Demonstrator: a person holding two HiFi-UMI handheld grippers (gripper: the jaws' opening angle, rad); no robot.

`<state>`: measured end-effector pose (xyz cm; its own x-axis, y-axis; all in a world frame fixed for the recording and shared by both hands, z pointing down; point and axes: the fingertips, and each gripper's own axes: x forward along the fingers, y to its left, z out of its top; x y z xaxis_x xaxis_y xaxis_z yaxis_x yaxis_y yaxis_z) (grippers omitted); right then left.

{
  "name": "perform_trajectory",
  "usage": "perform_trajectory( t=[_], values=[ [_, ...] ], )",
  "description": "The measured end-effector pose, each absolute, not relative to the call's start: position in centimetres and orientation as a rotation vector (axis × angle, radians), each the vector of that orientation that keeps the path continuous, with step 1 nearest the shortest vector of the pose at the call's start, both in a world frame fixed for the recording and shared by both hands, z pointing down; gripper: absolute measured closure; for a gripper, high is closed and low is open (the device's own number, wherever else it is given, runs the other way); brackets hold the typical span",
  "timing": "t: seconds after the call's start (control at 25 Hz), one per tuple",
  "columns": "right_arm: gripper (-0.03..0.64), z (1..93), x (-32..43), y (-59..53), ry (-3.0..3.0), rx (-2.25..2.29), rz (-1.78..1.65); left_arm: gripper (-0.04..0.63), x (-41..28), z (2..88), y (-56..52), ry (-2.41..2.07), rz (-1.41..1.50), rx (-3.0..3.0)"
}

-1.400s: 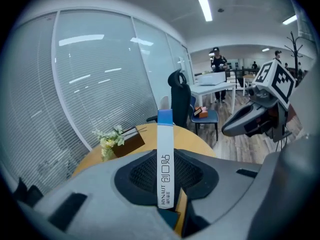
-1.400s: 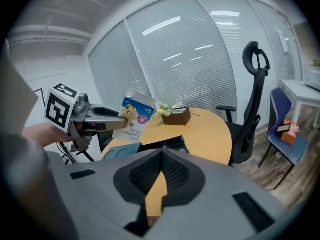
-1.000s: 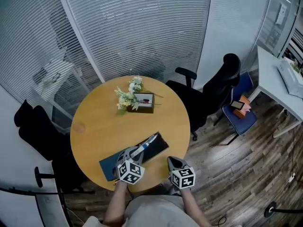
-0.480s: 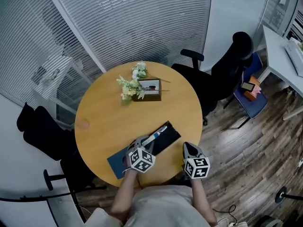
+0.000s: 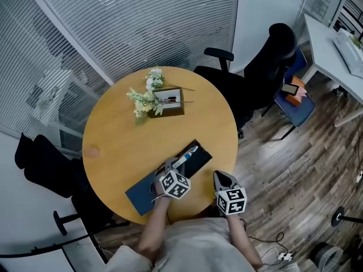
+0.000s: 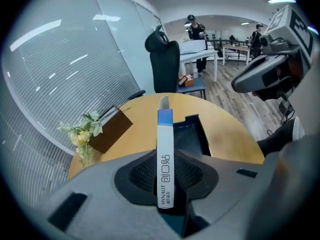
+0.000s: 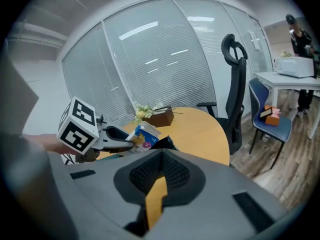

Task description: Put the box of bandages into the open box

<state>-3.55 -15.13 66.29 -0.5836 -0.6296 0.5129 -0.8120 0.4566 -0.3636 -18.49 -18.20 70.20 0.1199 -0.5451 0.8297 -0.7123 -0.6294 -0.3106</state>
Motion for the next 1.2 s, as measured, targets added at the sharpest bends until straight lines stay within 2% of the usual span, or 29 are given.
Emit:
perform_trajectory(
  t=[0.44,1.2],
  values=[
    [0.620,66.6,-0.7,-16.2,-2.372,1.310,0.833,0.509,-18.1,72.7,-18.4,-1.257,1.543,2.168],
    [0.620,66.6,-2.2,-16.4,-2.383,1.284,0.829,0.509,-18.7,73.3,-19.6,-1.284,1.588,2.095]
  ],
)
